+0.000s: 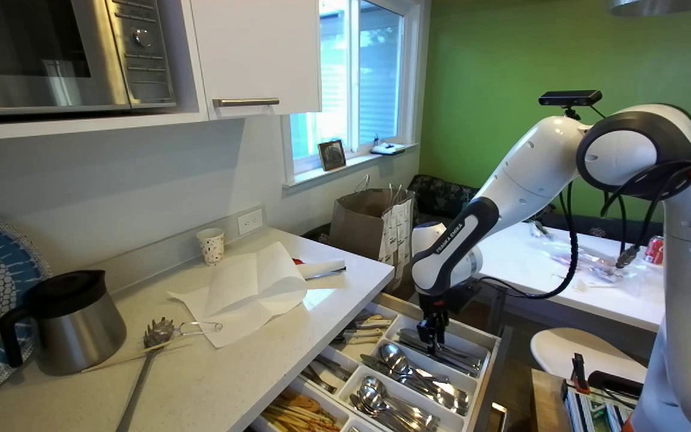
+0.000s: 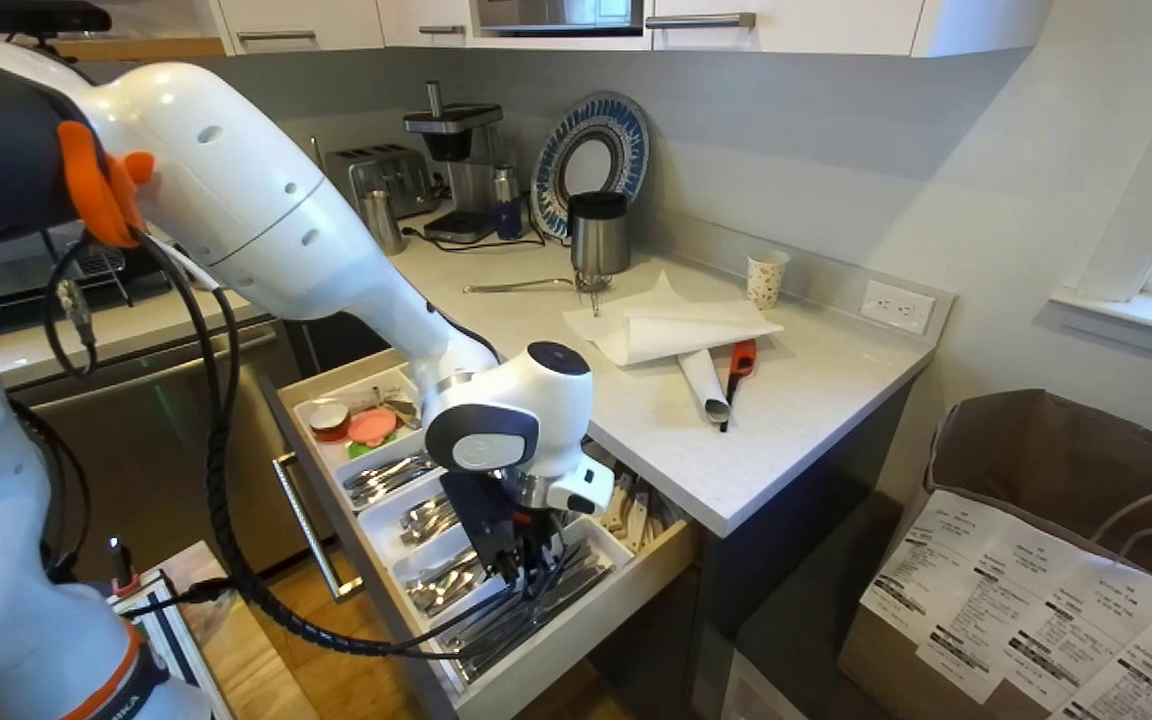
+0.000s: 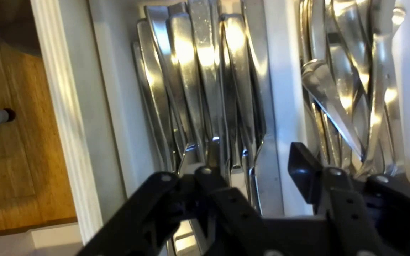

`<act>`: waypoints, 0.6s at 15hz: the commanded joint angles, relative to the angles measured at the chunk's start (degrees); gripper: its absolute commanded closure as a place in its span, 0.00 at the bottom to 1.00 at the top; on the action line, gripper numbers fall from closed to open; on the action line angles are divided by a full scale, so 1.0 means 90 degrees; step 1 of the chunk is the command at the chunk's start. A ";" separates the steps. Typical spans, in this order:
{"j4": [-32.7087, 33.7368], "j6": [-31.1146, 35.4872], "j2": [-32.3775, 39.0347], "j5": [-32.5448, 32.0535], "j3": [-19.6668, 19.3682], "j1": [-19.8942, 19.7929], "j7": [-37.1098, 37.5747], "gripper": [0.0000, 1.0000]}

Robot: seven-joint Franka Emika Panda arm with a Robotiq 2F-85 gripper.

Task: Remove the knife from the drawer

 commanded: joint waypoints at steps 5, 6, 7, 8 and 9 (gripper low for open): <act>0.0428 0.0182 0.0611 0.0210 0.0163 -0.0238 -0.0222 0.48; 0.0464 0.0156 0.0650 0.0199 0.0173 -0.0253 -0.0221 0.51; 0.0492 0.0152 0.0690 0.0183 0.0179 -0.0263 -0.0211 0.54; 0.0526 0.0138 0.0730 0.0155 0.0182 -0.0269 -0.0196 0.54; 0.0552 0.0123 0.0760 0.0147 0.0185 -0.0276 -0.0191 0.59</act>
